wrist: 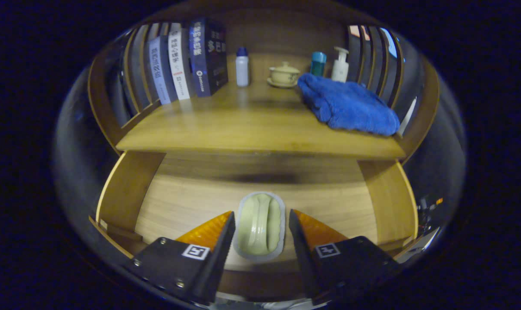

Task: Pull open the drawer, take out the items inside it, and place them on the countertop above the cabinet.

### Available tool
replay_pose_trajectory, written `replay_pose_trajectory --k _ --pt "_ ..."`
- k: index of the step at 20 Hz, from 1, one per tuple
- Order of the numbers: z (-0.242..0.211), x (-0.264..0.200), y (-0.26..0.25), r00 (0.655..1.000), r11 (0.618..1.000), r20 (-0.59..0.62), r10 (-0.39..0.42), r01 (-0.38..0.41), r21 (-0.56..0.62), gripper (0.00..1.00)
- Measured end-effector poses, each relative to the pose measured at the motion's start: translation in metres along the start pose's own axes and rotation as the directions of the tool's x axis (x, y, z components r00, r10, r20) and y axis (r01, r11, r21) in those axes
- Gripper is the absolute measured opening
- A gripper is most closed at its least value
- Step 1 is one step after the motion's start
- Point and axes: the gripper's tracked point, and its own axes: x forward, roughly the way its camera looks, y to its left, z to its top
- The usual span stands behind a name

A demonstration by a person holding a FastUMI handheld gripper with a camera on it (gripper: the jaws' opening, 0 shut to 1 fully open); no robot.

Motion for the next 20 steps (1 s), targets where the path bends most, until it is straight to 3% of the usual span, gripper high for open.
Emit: replay_pose_trajectory --k 3,10,16,20 --pt "-0.014 0.019 0.004 0.998 1.000 -0.067 0.020 -0.021 -0.015 0.21" --pt "-0.008 0.020 0.013 0.987 0.987 -0.015 0.158 -0.158 0.006 0.12" --pt "0.008 0.001 0.008 0.981 0.982 0.096 0.170 -0.176 0.067 0.12" --pt "0.025 -0.037 0.006 0.962 0.984 0.216 0.166 -0.175 0.024 0.12"
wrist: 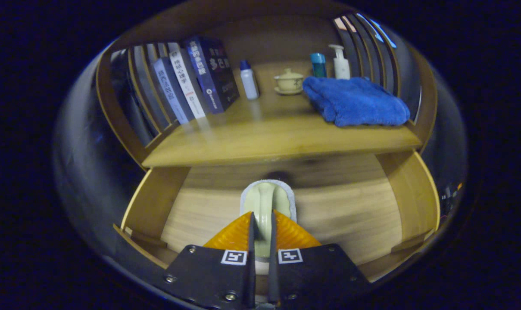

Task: Pull open the drawer, take out the items inside it, and place them on the countertop above the cabinet.

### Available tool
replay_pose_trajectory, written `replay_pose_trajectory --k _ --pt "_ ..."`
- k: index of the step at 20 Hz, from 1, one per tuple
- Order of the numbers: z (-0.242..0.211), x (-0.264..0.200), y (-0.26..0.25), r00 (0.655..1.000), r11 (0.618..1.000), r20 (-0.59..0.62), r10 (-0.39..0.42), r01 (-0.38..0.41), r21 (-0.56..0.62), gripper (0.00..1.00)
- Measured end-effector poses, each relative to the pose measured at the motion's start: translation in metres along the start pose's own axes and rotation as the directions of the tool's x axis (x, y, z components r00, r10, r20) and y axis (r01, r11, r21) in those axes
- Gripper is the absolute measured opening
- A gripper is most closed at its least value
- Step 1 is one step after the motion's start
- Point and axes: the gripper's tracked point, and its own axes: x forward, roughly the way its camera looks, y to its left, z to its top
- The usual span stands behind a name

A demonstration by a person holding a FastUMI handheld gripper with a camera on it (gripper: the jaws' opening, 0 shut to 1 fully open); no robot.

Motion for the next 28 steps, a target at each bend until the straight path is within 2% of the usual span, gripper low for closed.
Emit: replay_pose_trajectory --k 4,6,9,12,18,28 --pt "0.034 -0.043 0.007 0.986 0.999 0.167 0.014 -0.006 -0.048 0.12" --pt "0.054 -0.068 0.011 0.960 0.996 0.279 0.014 0.011 -0.086 0.12" --pt "0.089 -0.102 0.014 0.900 0.991 0.435 0.007 0.051 -0.123 0.12" --pt "0.113 -0.115 0.019 0.866 0.990 0.499 0.011 0.060 -0.126 0.12" --pt "0.134 -0.094 0.018 0.853 0.986 0.521 -0.002 0.089 -0.141 0.12" --pt "0.115 -0.022 0.022 0.900 0.989 0.436 -0.024 0.083 -0.118 0.12"
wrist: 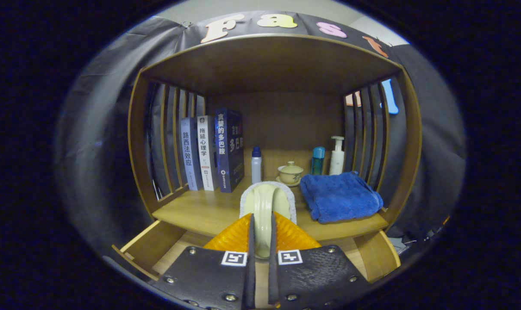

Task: Pull open the drawer, take out the items inside it, and place them on the countertop above the cabinet.

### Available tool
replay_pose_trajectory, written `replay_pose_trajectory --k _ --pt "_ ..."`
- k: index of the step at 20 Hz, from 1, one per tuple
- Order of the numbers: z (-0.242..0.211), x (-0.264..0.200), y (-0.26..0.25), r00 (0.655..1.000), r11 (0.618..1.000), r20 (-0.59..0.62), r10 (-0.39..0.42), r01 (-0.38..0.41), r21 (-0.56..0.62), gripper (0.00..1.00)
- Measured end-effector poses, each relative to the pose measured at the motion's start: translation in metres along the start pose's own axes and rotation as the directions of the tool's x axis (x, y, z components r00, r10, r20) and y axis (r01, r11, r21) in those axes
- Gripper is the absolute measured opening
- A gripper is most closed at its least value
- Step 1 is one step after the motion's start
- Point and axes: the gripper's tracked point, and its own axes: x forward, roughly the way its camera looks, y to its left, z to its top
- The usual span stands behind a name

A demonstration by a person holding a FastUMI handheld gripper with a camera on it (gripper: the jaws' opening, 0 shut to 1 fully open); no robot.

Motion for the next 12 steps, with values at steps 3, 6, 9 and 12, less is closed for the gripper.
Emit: replay_pose_trajectory --k 3,6,9,12 --pt "-0.011 0.017 0.002 0.999 1.000 -0.040 -0.023 0.022 -0.005 0.12" --pt "-0.023 0.035 -0.001 0.994 0.999 -0.098 -0.048 0.048 0.001 0.12" --pt "-0.014 0.048 -0.003 0.993 0.997 -0.098 -0.069 0.071 0.024 0.12" --pt "-0.012 0.056 -0.006 0.990 0.996 -0.125 -0.072 0.078 0.048 0.12"
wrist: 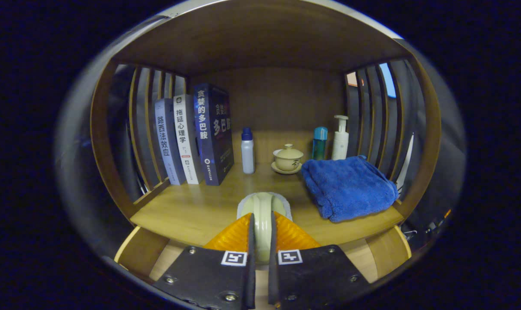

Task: Pull open the drawer, take out the items inside it, and place them on the countertop above the cabinet.

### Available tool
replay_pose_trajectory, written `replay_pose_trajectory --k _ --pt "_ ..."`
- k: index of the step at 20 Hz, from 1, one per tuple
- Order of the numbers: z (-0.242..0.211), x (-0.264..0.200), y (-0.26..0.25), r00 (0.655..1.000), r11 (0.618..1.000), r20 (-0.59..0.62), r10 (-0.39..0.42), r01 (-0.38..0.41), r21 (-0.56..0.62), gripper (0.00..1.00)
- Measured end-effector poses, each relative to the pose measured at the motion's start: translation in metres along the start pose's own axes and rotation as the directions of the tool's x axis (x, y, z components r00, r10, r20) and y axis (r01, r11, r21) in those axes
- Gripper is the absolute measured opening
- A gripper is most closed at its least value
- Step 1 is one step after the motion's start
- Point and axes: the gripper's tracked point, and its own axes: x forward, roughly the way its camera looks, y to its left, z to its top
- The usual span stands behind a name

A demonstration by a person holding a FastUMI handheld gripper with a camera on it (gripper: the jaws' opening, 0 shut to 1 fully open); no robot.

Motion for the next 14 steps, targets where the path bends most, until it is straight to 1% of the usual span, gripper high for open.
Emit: replay_pose_trajectory --k 5,6,14 --pt "0.0001 0.0084 0.0001 1.000 1.000 -0.018 -0.002 0.002 0.021 0.12" --pt "0.0005 0.0083 -0.0002 1.000 1.000 -0.019 -0.003 0.003 0.018 0.14" --pt "0.0011 0.0122 0.0006 1.000 1.000 -0.018 0.006 -0.006 0.010 0.14"
